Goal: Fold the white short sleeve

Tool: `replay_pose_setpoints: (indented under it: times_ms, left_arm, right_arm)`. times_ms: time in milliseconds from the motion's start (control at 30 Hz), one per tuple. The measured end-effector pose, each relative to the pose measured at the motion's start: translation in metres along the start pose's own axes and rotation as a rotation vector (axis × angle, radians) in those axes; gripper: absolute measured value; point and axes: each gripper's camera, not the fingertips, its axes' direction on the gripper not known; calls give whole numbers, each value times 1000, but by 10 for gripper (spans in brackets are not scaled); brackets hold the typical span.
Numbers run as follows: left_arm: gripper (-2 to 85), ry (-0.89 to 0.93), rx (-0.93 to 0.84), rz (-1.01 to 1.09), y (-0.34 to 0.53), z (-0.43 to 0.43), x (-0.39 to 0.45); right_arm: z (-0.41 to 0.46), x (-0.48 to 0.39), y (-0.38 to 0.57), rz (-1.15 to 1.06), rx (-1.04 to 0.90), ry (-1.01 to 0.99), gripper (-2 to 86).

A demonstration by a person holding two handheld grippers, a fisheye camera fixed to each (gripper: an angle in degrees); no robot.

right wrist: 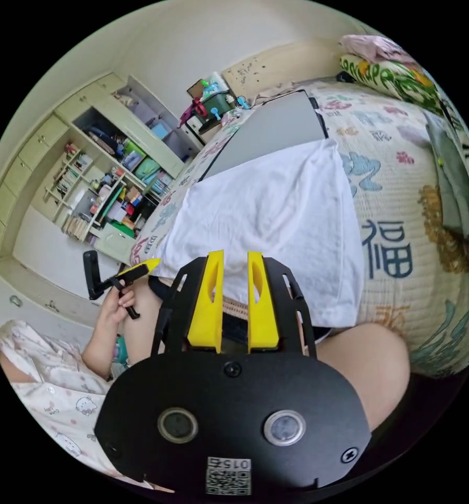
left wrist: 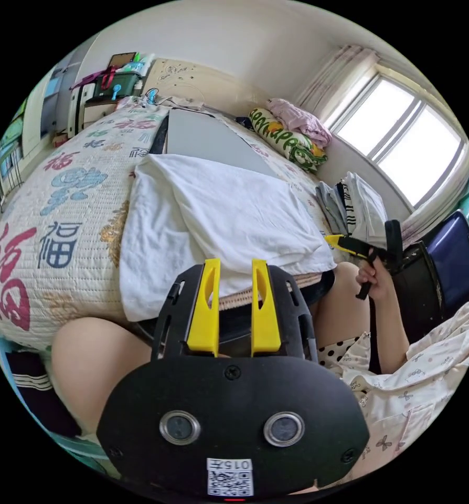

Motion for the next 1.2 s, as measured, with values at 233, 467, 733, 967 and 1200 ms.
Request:
replay_pose_setpoints:
  times_ms: [233,467,733,967,1200]
  left_arm:
    - [77,-15,-9,13,-26,2,11]
    - [1,118,128,-49,-51,-35,6]
    - [5,98,134,-114,-67,-61,9]
    - [55,76,110,-135,-63,-63,17]
    - [61,-13,103,-91,-78,-61,34]
  right_arm:
    - [67,-2,49,15,-164,20,89]
    - [85,-5,64,-48,-93,82,40]
    - [120,16,104,-112,-109,106,63]
    - [169,47,155,-115,-157,129,86]
    - [216,81,181,-103,-104,223,91]
